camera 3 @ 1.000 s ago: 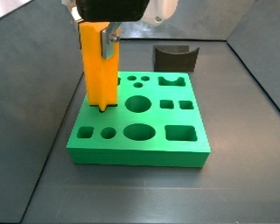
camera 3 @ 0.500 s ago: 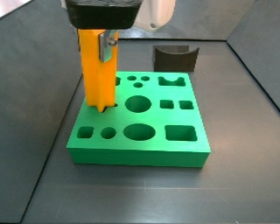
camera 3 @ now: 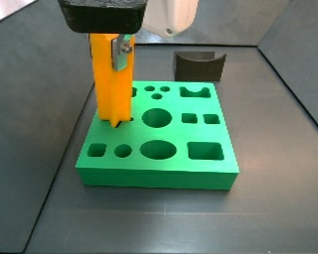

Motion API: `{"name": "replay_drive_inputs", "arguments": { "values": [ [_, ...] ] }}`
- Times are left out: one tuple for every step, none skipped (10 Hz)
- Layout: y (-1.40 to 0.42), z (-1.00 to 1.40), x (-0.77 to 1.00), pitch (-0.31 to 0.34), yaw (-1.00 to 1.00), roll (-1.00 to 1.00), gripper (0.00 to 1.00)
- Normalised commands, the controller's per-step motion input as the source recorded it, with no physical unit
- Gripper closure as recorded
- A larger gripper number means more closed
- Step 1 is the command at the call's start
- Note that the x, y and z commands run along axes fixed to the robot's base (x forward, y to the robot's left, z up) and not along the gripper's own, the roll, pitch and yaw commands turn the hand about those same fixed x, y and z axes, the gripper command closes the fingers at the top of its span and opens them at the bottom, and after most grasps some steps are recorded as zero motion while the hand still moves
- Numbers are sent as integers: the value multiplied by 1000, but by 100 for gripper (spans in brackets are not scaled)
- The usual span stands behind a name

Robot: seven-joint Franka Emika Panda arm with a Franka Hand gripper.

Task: Pick up the star object. Move up. Place the star object on the fixture. Regrasp the star object. Move to above the board. Insert the star object.
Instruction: Insert the star object.

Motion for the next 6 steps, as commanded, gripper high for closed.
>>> {"name": "replay_drive_inputs", "arguments": {
  "values": [
    [0,-206,117,0,-157,0,100],
    [11,-143,91,0,-83,0,100],
    [0,0,49,0,-43,-26,100],
    [0,-6,6,0,-31,0,100],
    [0,-49,26,0,-29,-1,100],
    [9,-480,0,-161,-91,-123,100]
  ]
}}
